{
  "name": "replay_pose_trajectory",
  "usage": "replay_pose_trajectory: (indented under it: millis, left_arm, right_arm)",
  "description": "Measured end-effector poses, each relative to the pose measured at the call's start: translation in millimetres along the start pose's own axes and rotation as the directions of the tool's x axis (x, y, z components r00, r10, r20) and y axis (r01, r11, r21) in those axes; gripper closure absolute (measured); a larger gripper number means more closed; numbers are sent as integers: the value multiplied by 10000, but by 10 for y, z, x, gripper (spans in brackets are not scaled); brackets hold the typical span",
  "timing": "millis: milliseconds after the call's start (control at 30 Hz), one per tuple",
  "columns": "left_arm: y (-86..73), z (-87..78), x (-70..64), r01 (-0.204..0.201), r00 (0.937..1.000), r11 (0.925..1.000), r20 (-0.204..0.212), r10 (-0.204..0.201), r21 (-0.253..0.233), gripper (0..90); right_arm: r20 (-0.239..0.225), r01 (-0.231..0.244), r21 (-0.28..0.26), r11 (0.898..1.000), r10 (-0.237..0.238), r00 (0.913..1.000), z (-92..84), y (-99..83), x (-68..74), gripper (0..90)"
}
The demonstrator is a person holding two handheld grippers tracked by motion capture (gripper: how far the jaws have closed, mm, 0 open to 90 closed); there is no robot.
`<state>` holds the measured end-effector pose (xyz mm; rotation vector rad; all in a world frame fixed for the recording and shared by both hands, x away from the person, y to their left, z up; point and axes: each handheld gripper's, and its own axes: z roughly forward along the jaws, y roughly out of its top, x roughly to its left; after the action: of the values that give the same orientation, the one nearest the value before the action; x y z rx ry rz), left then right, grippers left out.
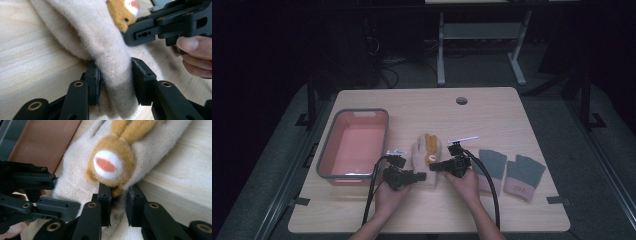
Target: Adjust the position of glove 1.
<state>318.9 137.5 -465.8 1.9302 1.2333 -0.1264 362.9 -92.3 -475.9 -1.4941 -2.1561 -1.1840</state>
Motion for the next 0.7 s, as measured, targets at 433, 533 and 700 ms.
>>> replay_pose_trajectory:
  millis: [433, 533, 700]
  left_arm:
    - [20, -16, 22, 182, 9994, 9998, 311, -178, -122, 665]
    - [21, -21, 23, 235, 9990, 9996, 386, -229, -139, 666]
    - [21, -34, 20, 214, 9988, 9996, 450, -206, -171, 668]
  right_arm:
    - [21, 279, -146, 9995, -279, 9996, -50, 15, 30, 810]
    - [-49, 329, -184, 9993, -330, 9994, -73, 19, 30, 810]
    - [-118, 366, -198, 9991, -369, 9993, -105, 22, 37, 811]
